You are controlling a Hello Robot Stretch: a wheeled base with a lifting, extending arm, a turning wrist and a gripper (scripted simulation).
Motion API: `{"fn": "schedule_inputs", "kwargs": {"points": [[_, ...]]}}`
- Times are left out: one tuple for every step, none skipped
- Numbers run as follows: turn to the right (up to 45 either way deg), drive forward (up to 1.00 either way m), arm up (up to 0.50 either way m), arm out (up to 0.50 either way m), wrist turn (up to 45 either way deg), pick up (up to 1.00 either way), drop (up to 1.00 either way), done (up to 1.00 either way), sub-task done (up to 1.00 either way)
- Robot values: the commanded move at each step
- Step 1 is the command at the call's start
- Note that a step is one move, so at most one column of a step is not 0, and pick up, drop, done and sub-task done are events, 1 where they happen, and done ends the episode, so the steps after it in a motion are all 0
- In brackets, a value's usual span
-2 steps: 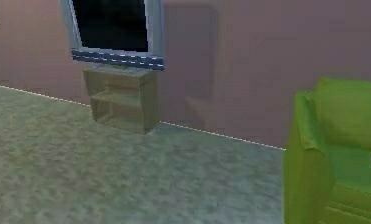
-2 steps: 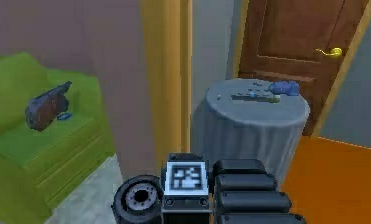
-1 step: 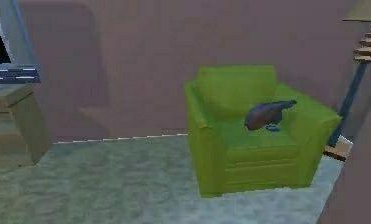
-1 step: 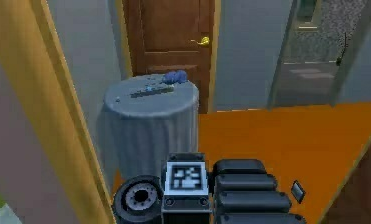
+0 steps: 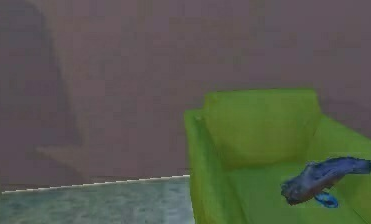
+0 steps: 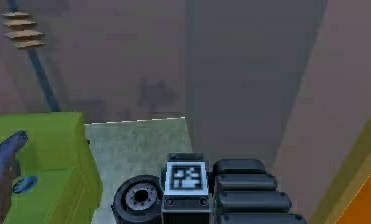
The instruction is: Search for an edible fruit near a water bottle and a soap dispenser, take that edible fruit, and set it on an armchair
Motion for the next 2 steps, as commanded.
{"fn": "schedule_inputs", "kwargs": {"points": [[45.0,0.0,0.0,0.0,0.0,0.0,0.0,0.0,0.0],[27.0,0.0,0.0,0.0,0.0,0.0,0.0,0.0,0.0]]}}
